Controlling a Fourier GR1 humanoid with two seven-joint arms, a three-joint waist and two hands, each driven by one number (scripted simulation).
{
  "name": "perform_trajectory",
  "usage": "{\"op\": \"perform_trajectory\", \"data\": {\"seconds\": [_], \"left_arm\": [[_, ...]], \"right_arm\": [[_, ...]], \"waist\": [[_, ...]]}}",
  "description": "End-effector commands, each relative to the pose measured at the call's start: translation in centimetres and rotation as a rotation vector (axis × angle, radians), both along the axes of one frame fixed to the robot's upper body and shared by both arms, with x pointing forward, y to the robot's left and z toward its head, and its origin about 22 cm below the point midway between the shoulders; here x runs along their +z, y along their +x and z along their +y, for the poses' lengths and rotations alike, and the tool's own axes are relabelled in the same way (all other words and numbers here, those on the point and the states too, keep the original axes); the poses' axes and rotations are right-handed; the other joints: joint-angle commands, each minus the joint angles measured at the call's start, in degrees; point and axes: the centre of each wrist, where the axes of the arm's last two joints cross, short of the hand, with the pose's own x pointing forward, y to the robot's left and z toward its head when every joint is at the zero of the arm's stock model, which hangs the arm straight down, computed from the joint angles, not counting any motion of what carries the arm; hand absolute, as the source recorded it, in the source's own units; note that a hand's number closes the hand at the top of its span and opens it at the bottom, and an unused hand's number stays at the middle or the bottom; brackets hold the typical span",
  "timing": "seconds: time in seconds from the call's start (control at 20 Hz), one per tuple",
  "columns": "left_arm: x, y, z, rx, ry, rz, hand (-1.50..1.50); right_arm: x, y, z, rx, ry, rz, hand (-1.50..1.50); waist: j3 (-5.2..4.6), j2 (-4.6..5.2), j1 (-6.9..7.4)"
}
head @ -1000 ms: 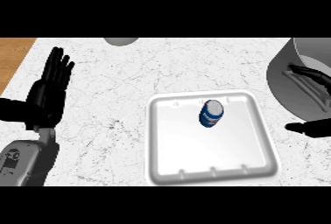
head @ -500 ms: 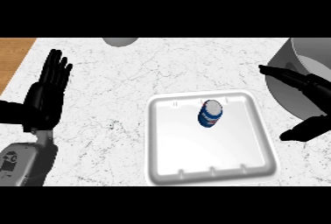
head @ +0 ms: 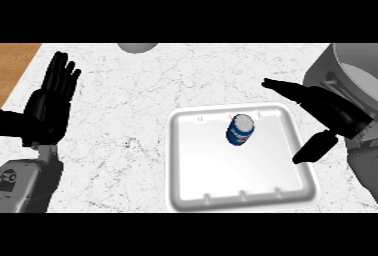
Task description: Pick the can from the tray and place it in the pot
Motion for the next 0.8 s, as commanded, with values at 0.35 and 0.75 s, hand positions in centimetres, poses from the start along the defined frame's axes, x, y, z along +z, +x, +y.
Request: {"op": "perform_trajectory", "data": {"seconds": [0.35, 0.75], "left_arm": [[-0.9, -2.6, -0.5, 0.018, -0.001, -0.004, 0.0], [-1.8, -1.7, -1.3, 0.01, -0.016, 0.015, 0.0]], "right_arm": [[-3.8, -0.5, 3.4, 0.023, -0.036, 0.05, -1.5], [-4.4, 1.6, 7.1, 0.039, -0.022, 0.013, -1.5]], "waist": [[0.04, -0.05, 0.02], [0.04, 0.05, 0.15]]}}
